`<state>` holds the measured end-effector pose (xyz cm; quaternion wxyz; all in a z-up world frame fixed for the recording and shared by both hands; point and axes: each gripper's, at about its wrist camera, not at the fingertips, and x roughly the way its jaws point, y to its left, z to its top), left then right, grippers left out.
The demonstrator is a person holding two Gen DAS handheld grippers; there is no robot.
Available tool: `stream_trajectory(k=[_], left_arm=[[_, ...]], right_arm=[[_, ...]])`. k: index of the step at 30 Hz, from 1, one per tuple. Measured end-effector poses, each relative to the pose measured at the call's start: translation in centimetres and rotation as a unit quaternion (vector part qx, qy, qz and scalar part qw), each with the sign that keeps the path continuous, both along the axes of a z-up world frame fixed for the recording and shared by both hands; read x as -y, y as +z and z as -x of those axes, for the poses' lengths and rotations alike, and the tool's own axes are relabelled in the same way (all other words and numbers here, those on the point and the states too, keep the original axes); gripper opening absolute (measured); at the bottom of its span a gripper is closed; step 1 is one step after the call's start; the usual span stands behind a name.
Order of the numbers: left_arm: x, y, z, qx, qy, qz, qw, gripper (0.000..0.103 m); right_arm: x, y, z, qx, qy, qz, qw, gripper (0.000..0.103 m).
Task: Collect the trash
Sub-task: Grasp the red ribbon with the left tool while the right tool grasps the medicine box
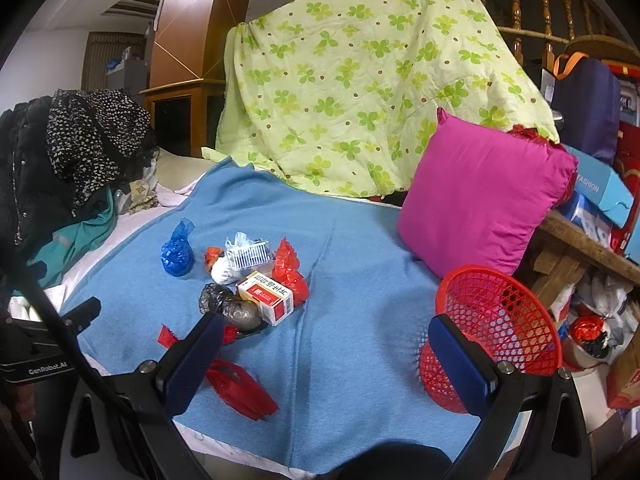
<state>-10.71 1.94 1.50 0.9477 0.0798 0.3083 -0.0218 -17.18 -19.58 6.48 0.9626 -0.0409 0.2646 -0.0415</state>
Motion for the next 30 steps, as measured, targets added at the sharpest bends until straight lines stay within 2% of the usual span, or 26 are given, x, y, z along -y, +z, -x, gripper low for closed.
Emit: stream_trajectory(k=[3,6,9,15,17,20,22,24,26,28,30], left_arm=[[0.0,-0.8,-0.4,-0.012,-0.005,0.004,0.9999,0.103],[0.3,-1.9,-1.0,-0.027,-0.021,0.016,0.9993,0.103],[1.0,-3.3,-1.9,-0.047,-0.050,0.036,0.9970,0.103],[2.6,-6.5,-4.0,-0.081,-0.101,0.061,0.9897,0.103],[3.0,-7.6,-4.9,-0.099,-0.107,0.069,0.9870,0.103],[3.4,-9.2,-6.2,-0.124,-0.116,0.085,0.9819,0.103],[3.7,-10.0,-6.8,-0.133,-0.129,0.093,0.9783,0.095],[4.1,-10.9,-7.7,-0.146,-0.139,0.094,0.9749,0.080],[4.2,-11.6,-8.3,-0.160,-0.148,0.104,0.9704,0.072],[4.4,-12.3,-8.8,-0.177,-0.154,0.115,0.9654,0.069],[4.7,-12.7,-9.0,-0.183,-0.161,0.119,0.9625,0.069]], right_arm=[[0.9,-0.8,-0.5,-0.024,0.008,-0.021,0.999,0.103],[2.3,-1.9,-1.4,-0.043,0.021,-0.064,0.997,0.103],[3.2,-3.1,-2.3,-0.056,0.040,-0.100,0.993,0.103],[4.7,-6.4,-7.7,-0.081,0.083,-0.151,0.982,0.102],[4.7,-7.3,-9.3,-0.091,0.093,-0.159,0.979,0.095],[4.7,-9.7,-12.4,-0.125,0.118,-0.181,0.968,0.078],[4.6,-11.5,-14.6,-0.143,0.135,-0.194,0.961,0.073],[4.2,-12.7,-16.3,-0.144,0.146,-0.185,0.961,0.071],[3.8,-13.3,-17.5,-0.140,0.157,-0.174,0.962,0.068],[3.3,-13.9,-18.9,-0.141,0.170,-0.168,0.961,0.063],[2.9,-14.4,-20.2,-0.148,0.176,-0.158,0.960,0.063]])
